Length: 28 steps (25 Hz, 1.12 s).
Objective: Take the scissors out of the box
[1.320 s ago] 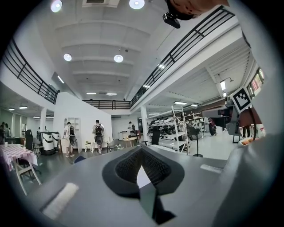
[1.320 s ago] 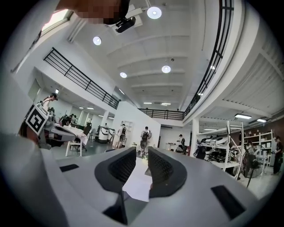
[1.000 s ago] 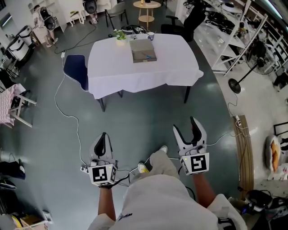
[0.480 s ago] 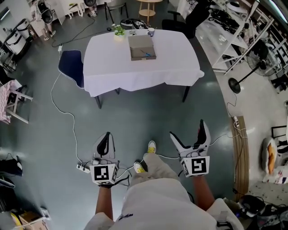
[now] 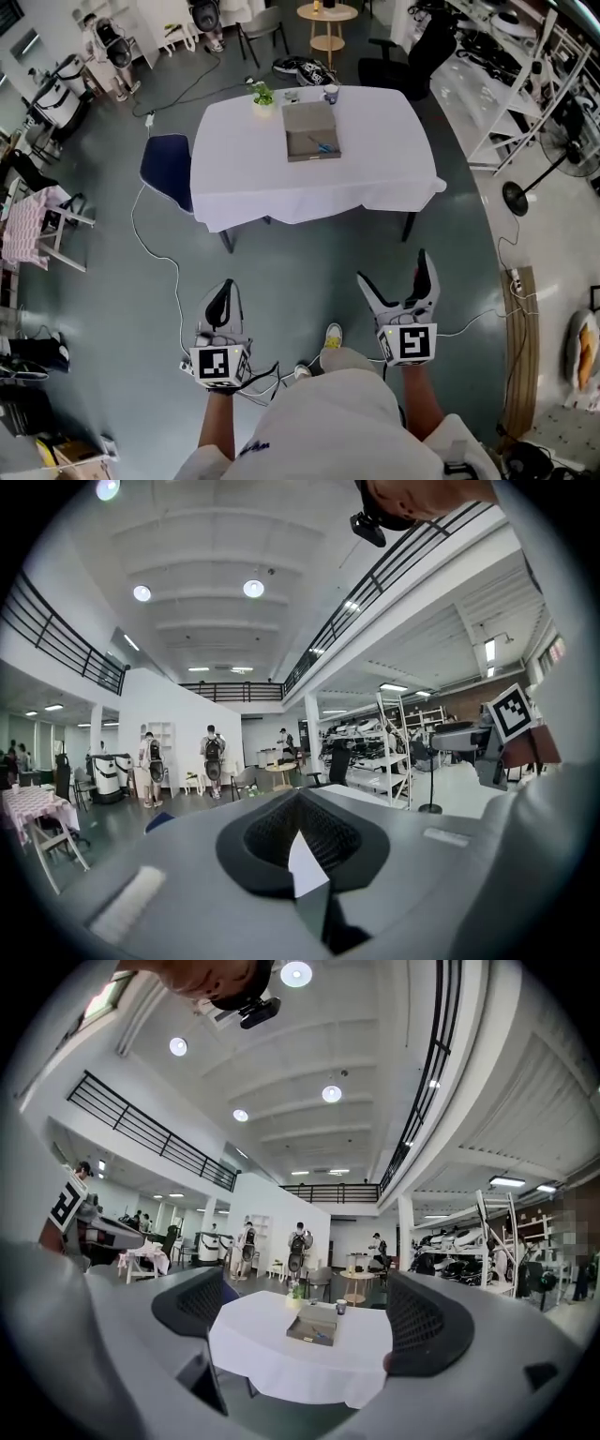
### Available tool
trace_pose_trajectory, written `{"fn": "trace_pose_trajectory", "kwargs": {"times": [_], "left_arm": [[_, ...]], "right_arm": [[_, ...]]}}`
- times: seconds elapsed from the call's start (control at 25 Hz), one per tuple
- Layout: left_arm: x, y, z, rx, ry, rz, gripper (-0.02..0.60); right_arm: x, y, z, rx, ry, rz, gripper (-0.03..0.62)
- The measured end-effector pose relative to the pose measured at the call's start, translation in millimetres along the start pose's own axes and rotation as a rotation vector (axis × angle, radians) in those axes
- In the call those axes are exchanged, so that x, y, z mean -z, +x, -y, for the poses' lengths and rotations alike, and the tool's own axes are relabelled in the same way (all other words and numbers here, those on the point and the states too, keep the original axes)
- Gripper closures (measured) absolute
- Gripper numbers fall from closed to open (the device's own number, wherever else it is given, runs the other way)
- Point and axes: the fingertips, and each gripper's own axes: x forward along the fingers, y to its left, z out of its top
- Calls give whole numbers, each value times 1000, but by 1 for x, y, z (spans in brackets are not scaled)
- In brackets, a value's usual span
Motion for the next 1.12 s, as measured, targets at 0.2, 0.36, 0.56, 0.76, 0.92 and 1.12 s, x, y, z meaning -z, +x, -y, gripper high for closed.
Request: {"fn": "trace_pose_trajectory", "kwargs": {"times": [0.2,0.36,0.56,0.76,0.92,1.12], "left_arm": [[-16,36,5,-28,1,10,580],[-20,60,13,-42,2,9,580],[-19,91,15,-31,4,-9,580],[-16,128,10,-13,9,-21,580],[-10,170,1,19,-4,-15,580],[-14,229,-24,51,-2,2,580]], "right_arm": [[2,26,37,5,19,3,69],[11,43,56,-12,22,-14,78],[24,66,67,-23,36,-50,92],[34,94,80,-14,37,-77,110],[42,126,92,9,23,-91,119],[51,181,112,57,9,-122,128]]}}
